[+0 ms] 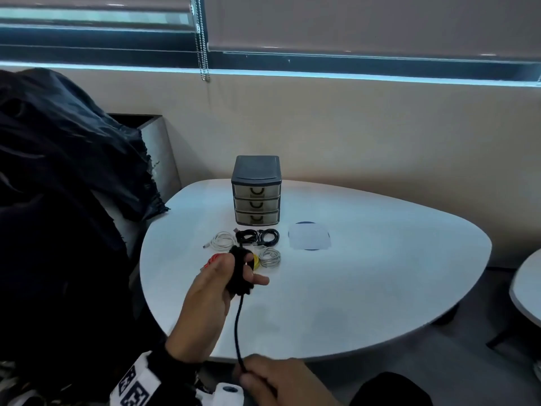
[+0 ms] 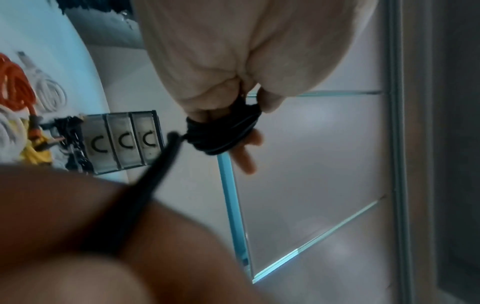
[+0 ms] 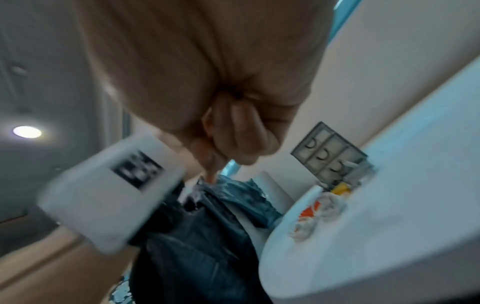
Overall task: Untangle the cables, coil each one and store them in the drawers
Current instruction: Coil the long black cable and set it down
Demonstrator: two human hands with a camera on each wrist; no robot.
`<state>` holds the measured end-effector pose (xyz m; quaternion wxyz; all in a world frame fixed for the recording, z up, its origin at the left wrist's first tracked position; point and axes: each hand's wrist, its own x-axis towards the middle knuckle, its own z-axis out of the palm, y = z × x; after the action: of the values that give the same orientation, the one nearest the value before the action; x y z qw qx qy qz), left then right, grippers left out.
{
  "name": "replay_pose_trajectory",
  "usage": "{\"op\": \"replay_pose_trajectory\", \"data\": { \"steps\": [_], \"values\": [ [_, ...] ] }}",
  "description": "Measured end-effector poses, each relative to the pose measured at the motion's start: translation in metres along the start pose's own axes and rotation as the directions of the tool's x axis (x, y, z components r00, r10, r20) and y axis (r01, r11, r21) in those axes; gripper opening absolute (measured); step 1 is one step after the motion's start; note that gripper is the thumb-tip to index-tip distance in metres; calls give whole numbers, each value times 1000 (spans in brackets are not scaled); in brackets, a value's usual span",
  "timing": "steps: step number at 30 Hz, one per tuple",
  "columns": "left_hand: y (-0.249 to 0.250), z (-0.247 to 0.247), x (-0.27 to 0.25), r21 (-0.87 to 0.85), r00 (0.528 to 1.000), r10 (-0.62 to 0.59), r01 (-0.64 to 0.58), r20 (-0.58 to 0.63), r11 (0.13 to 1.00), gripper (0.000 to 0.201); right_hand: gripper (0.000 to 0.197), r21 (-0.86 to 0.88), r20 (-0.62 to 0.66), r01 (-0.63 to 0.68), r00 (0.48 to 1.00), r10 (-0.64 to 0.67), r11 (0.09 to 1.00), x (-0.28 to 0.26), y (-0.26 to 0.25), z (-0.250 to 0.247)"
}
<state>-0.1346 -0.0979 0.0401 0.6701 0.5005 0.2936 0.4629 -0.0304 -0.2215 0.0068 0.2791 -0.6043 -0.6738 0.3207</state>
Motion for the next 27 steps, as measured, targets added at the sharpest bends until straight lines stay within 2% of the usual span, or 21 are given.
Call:
{"op": "replay_pose_trajectory", "data": {
  "steps": [1,3,5,7,8,9,10,13,16,19,21,23,26,27],
  "values": [
    [-5,-1,1,107,1000,-10,9,12,994,39,30,-84,42,41,998,-37,996,-1,-7,-4],
    [-12,-3,-2,317,997,-30,6,74,949,35,25,-229,22,83,997,-80,970,-6,-19,-19],
    [-14,-2,-9,460,980,-70,-25,187,887,41,23,-283,-127,120,979,-161,952,-8,-27,-41],
    [-10,4,-21,466,936,-145,-22,320,884,54,24,-353,-292,200,904,-311,914,-9,-22,-56],
    [-5,8,-26,462,907,-193,-2,375,887,63,25,-328,-351,204,880,-320,922,-6,-18,-62],
    [0,13,-31,464,884,-234,22,405,886,73,26,-256,-376,203,880,-291,945,-2,-14,-64],
    [5,18,-35,465,876,-262,48,406,884,79,27,-156,-389,214,884,-259,964,1,-10,-65],
    [12,26,-39,402,904,-268,121,333,908,81,29,149,-447,217,885,-130,965,6,-10,-62],
    [7,32,-38,313,947,-186,100,261,945,73,30,264,-559,181,829,-3,948,8,-13,-49],
    [2,41,-38,199,979,-181,160,89,967,65,22,364,-642,222,764,71,905,11,-15,-40],
    [0,49,-39,124,979,-203,200,11,972,62,20,372,-686,251,723,83,894,14,-14,-36],
    [-5,56,-42,123,978,-210,210,-10,970,64,23,336,-711,248,699,71,909,16,-13,-36],
    [-15,59,-47,242,990,-132,116,51,963,67,24,276,-705,230,708,34,933,19,-6,-42],
    [-17,57,-47,285,993,-94,71,68,956,66,22,220,-719,223,695,3,950,20,-3,-44]
  ]
}}
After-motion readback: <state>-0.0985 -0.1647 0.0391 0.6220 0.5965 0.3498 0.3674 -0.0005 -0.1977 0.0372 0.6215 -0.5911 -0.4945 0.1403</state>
